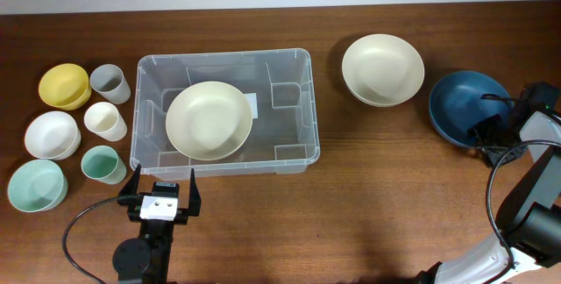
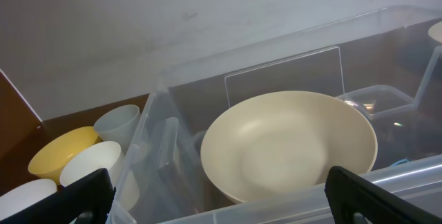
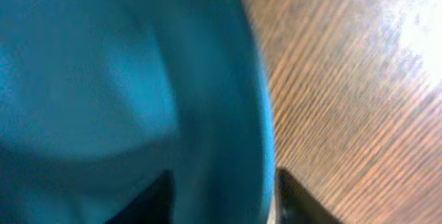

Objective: Pack container
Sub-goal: 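Grasp the blue bowl rim with the right gripper and carry it over the bin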

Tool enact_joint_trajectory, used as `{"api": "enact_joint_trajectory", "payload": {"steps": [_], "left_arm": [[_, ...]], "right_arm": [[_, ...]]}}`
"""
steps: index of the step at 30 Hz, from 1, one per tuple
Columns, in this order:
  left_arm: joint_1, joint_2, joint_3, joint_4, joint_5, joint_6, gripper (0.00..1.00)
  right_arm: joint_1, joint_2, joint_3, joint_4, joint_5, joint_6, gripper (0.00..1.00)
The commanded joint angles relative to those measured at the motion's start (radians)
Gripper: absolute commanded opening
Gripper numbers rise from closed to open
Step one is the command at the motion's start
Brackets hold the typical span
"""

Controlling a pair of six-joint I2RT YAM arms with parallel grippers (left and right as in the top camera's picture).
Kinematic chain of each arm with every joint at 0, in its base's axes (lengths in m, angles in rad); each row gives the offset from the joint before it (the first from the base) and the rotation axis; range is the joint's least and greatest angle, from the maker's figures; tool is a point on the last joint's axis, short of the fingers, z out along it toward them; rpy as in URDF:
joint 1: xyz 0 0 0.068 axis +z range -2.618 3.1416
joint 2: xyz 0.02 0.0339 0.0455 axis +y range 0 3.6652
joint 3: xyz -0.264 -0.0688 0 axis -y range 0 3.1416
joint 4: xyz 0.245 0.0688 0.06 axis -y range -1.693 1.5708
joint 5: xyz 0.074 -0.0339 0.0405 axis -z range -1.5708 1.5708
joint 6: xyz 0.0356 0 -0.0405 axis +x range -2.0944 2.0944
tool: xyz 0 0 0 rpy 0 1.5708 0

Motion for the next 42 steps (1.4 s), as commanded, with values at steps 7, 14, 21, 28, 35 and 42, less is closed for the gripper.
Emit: {"api": "enact_joint_trajectory", "payload": {"steps": [7,14,21,28,35,42], "left_arm": [[0.004,-0.008,-0.002,-0.008,-0.007,-0.006,1.0],[0.004,-0.008,-0.002,-0.008,-0.008,-0.006,1.0],[0.004,-0.008,-0.002,-0.008,-0.008,-0.006,1.0],[0.004,-0.008,-0.002,-0.008,-0.008,-0.006,1.0],[0.004,-0.007,-0.002,-0.008,-0.008,-0.006,1.0],[0.004,-0.008,-0.002,-0.008,-0.008,-0.006,1.0]], "right_arm": [[-0.042,0.005,-0.001,0.017,-0.003,0.017,0.04],[-0.151,-0.029,0.108,-0.056,-0.189,-0.04,0.04],[-0.243,-0.166,0.355,-0.223,-0.539,-0.119,0.04],[0.034,-0.359,0.478,-0.332,-0.623,-0.222,0.04],[0.653,-0.37,0.478,-0.193,-0.351,-0.136,0.04],[0.95,-0.19,0.478,-0.078,-0.267,-0.05,0.04]]}}
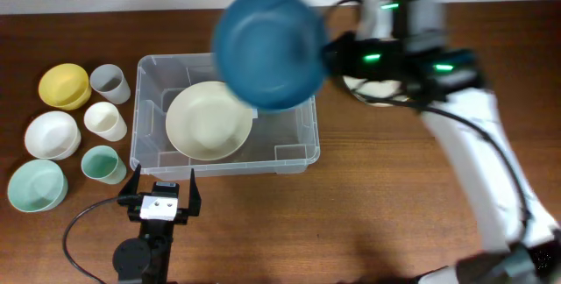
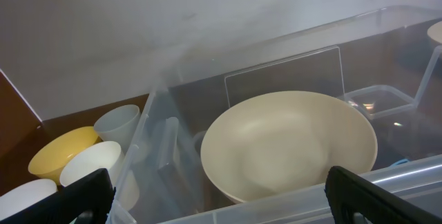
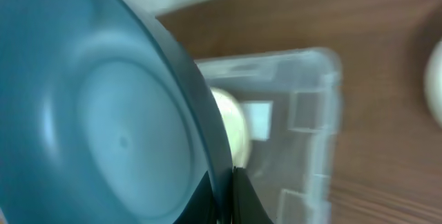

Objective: Pack container
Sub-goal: 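Grasp the blue bowl rim with the right gripper and carry it over the bin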

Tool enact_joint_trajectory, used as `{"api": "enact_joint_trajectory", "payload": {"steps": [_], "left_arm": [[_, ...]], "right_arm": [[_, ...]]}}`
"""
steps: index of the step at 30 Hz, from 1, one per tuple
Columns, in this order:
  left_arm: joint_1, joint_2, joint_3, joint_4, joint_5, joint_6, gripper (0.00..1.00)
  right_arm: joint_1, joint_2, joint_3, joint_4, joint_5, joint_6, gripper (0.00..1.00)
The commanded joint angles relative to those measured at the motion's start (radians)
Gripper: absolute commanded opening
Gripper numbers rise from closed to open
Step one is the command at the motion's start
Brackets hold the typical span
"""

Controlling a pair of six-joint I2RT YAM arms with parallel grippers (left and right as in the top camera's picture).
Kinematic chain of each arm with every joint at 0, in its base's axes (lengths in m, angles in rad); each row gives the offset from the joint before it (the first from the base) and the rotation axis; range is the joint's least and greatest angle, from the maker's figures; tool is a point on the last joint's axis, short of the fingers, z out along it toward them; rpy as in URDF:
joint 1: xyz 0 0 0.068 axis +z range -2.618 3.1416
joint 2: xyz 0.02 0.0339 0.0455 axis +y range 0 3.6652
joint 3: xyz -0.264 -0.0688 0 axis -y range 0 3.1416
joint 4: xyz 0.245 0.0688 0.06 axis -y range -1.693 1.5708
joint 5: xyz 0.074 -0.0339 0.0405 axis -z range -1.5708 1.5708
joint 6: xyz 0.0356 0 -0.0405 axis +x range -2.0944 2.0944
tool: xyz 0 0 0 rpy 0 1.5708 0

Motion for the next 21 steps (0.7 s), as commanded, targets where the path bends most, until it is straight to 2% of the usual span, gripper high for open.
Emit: {"api": "enact_joint_trajectory", "payload": {"steps": [1,9,21], "left_arm": [[0.004,-0.008,-0.002,-0.008,-0.007,-0.006,1.0],[0.004,-0.008,-0.002,-0.008,-0.008,-0.006,1.0],[0.004,-0.008,-0.002,-0.008,-0.007,-0.006,1.0]], "right_arm": [[0.094,0.113,0.005,0.04,0.075,0.086,0.04],[0.192,0.308,0.005,0.146,0.022,0.105,0.04],[0.246,0.438,0.005,0.187,0.022,0.112,0.04]]}}
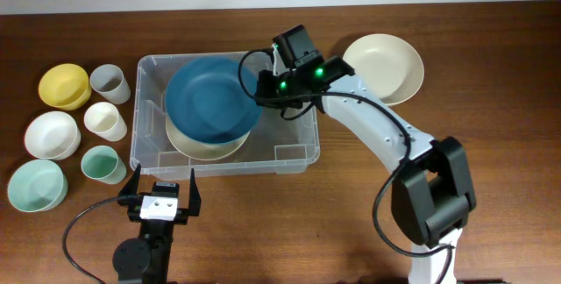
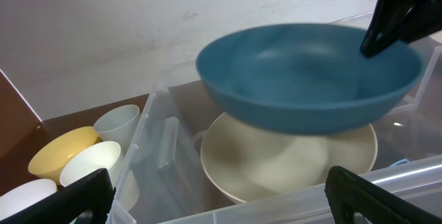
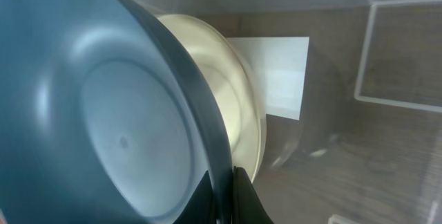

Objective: Pack container
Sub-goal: 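Grasp the blue bowl rim with the right gripper and carry it over the bin, then lower the blue bowl onto the cream bowl and open the right gripper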

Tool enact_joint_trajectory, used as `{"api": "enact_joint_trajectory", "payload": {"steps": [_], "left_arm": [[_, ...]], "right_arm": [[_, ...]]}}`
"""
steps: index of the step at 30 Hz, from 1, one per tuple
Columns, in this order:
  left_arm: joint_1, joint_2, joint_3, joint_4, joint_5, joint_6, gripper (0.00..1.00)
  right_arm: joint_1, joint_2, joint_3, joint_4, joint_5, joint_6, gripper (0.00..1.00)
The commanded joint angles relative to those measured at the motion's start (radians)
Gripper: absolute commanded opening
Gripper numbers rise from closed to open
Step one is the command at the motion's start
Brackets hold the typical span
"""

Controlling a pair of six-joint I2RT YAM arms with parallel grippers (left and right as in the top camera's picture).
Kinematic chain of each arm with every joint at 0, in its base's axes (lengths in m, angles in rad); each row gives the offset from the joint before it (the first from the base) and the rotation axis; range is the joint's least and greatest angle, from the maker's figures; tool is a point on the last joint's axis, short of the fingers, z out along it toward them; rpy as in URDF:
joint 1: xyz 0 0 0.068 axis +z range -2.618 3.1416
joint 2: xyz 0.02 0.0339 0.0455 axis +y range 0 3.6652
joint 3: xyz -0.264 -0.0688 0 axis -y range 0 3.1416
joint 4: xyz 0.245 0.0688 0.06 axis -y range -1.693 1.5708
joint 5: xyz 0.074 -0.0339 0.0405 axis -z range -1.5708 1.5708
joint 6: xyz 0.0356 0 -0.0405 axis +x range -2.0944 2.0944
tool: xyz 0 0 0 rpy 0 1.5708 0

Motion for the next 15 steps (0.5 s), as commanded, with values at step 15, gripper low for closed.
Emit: {"api": "enact_joint_trajectory", "payload": {"steps": [15], "left_arm": [[0.004,-0.008,-0.002,-0.008,-0.008,-0.006,1.0]], "right_arm": [[0.064,0.079,0.004,0.049,-0.016,0.035,0.27]]}}
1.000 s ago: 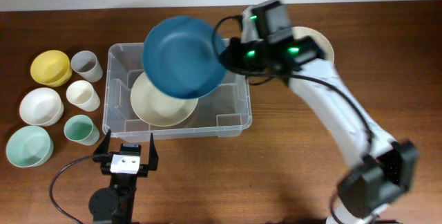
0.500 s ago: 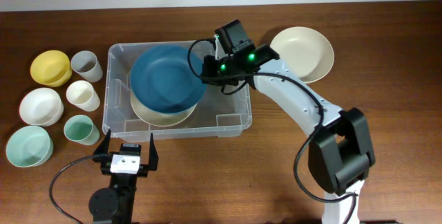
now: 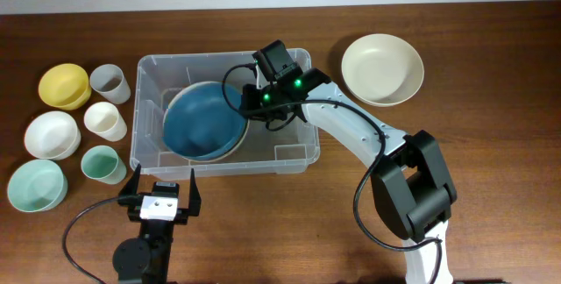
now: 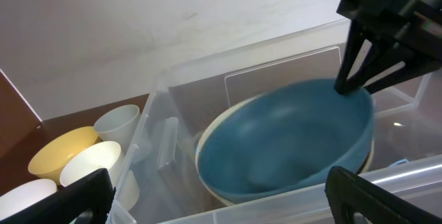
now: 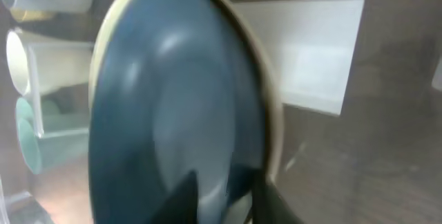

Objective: Pack container
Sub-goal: 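Lower the blue bowl onto the cream bowl and open the right gripper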

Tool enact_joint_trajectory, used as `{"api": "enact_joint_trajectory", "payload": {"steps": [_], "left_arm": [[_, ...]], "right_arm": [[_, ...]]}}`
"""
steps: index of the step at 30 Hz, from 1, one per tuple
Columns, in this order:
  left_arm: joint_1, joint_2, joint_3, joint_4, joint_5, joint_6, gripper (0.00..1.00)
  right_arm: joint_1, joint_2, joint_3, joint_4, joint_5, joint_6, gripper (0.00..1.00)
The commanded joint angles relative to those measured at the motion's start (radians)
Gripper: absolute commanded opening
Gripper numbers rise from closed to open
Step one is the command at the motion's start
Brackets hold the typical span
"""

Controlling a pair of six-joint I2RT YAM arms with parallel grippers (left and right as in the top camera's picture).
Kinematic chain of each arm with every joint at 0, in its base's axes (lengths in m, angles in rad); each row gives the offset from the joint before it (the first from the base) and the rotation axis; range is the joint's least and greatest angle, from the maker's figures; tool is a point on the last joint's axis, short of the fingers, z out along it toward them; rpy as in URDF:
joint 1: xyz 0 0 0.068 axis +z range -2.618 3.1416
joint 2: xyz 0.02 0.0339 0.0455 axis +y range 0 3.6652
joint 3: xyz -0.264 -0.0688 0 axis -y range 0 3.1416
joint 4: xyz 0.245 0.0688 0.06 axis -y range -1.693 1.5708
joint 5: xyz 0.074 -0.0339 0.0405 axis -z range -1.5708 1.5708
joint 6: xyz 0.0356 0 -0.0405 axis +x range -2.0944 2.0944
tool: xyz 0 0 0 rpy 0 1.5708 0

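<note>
A clear plastic container [image 3: 298, 60] stands mid-table. Inside it, a dark blue bowl [image 3: 202, 124] [image 4: 283, 141] [image 5: 166, 113] lies nested in a cream bowl, whose rim [image 3: 231, 147] [image 5: 271, 106] shows around it. My right gripper [image 3: 248, 109] [image 5: 224, 196] is inside the container at the blue bowl's right rim, open, its fingers apart on either side of the rim. My left gripper [image 3: 161, 188] [image 4: 221, 203] stands open on the table in front of the container with nothing between its fingers.
A second cream bowl [image 3: 382, 69] lies right of the container. To the left are a yellow bowl [image 3: 64, 85], a grey cup [image 3: 109, 82], a white bowl [image 3: 52, 134], a white cup [image 3: 104, 121], a green cup [image 3: 102, 164] and a green bowl [image 3: 37, 185].
The blue bowl was held just above the cream bowl; now it lies nested in it. My right gripper's fingers have spread apart at its rim. The left arm has not moved.
My right gripper was at the blue bowl's rim at the far right of the table. Then it held the bowl in the air over the container's back edge, then low over the cream bowl. Now the blue bowl lies inside the cream one.
</note>
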Motion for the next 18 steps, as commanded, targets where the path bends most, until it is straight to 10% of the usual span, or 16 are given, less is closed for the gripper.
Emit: {"api": "enact_joint_trajectory", "payload": {"steps": [1,13,18], "left_arm": [[0.004,-0.008,-0.002,-0.008,-0.008,-0.006,1.0],[0.004,-0.008,-0.002,-0.008,-0.008,-0.006,1.0],[0.004,-0.008,-0.002,-0.008,-0.007,-0.006,1.0]], "right_arm": [[0.004,0.004,0.004,0.004,-0.014,0.001,0.28],[-0.037,-0.046,0.134,-0.118,0.045,-0.118,0.46],[-0.108,-0.099,0.433,-0.429,0.34,-0.162,0.88]]}}
